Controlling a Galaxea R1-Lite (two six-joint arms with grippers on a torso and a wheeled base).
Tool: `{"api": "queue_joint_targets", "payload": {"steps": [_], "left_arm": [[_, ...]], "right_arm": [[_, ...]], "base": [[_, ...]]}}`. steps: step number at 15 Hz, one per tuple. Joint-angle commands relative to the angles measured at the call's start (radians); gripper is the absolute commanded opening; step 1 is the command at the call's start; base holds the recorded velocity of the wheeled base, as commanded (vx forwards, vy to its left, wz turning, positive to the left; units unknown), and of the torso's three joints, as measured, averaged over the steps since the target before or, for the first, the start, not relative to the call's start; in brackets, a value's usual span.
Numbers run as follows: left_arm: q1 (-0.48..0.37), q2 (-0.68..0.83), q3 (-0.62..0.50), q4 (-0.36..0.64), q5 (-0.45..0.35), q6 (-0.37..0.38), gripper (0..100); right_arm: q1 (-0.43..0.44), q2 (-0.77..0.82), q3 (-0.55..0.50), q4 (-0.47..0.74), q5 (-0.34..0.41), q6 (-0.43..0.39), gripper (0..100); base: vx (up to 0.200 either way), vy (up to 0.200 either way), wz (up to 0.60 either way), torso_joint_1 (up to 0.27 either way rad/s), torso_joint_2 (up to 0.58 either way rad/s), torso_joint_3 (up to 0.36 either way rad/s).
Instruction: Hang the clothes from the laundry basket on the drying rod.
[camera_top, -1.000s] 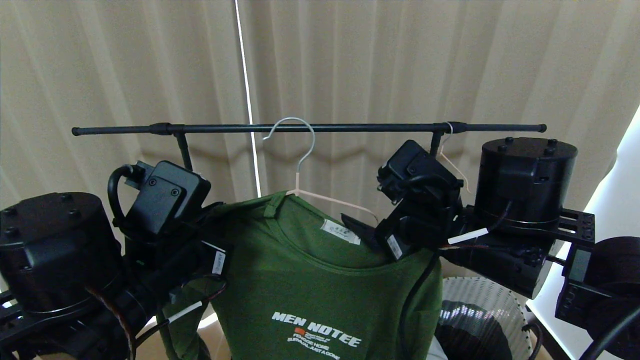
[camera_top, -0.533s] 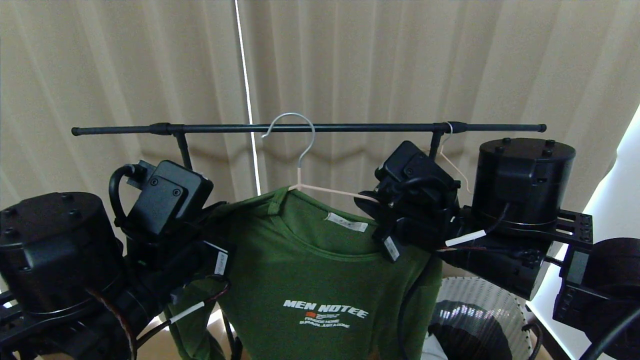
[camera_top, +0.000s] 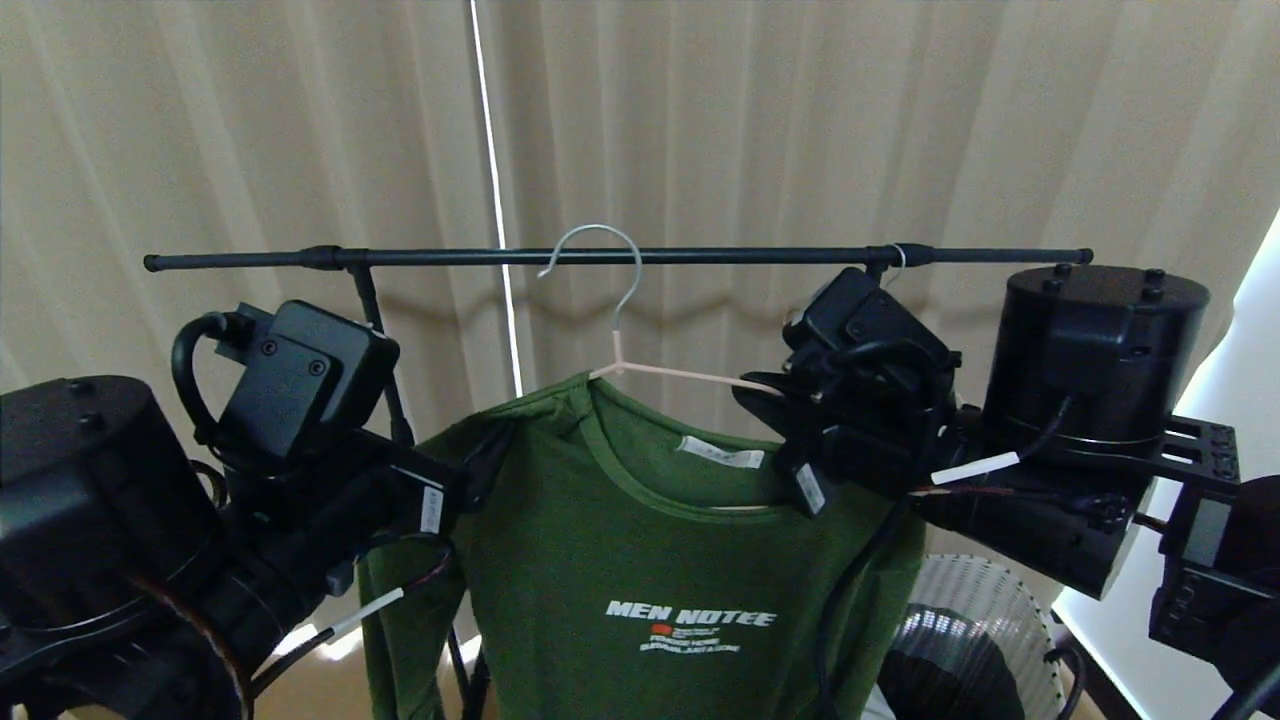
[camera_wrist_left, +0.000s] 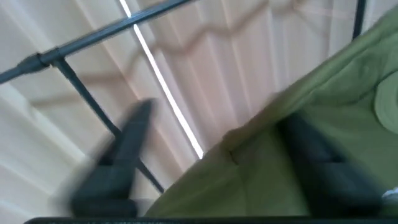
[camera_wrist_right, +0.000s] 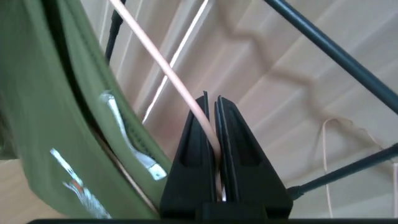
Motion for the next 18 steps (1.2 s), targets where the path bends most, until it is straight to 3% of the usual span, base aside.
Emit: {"api": "queue_joint_targets", "payload": {"steps": [1, 7, 10, 12, 18], "left_arm": [[0.000, -0.033, 0.012, -0.002, -0.014, 0.003, 100], [0.005, -0.076, 0.115, -0.002, -0.023, 0.002, 100], [0.009, -0.073, 0.150, -0.003, -0.070, -0.001, 100], [0.012, -0.086, 0.158, -0.002, -0.236, -0.004, 100], [0.193, -0.030, 0.167, -0.003, -0.379, -0.006, 100]], "right_arm": [[-0.036, -0.043, 0.029, -0.002, 0.001, 0.000, 0], [-0.088, -0.153, 0.083, -0.002, 0.009, 0.003, 0], [-0.094, -0.189, 0.100, -0.002, 0.014, 0.008, 0], [-0.096, -0.244, 0.115, -0.002, 0.017, 0.015, 0], [-0.096, -0.322, 0.164, -0.002, 0.015, 0.037, 0]], "base": [[0.000, 0.000, 0.00, 0.000, 0.00, 0.000], [0.000, 0.000, 0.00, 0.000, 0.00, 0.000], [0.000, 0.000, 0.00, 0.000, 0.00, 0.000], [0.000, 0.000, 0.00, 0.000, 0.00, 0.000], [0.000, 0.000, 0.00, 0.000, 0.00, 0.000]]}}
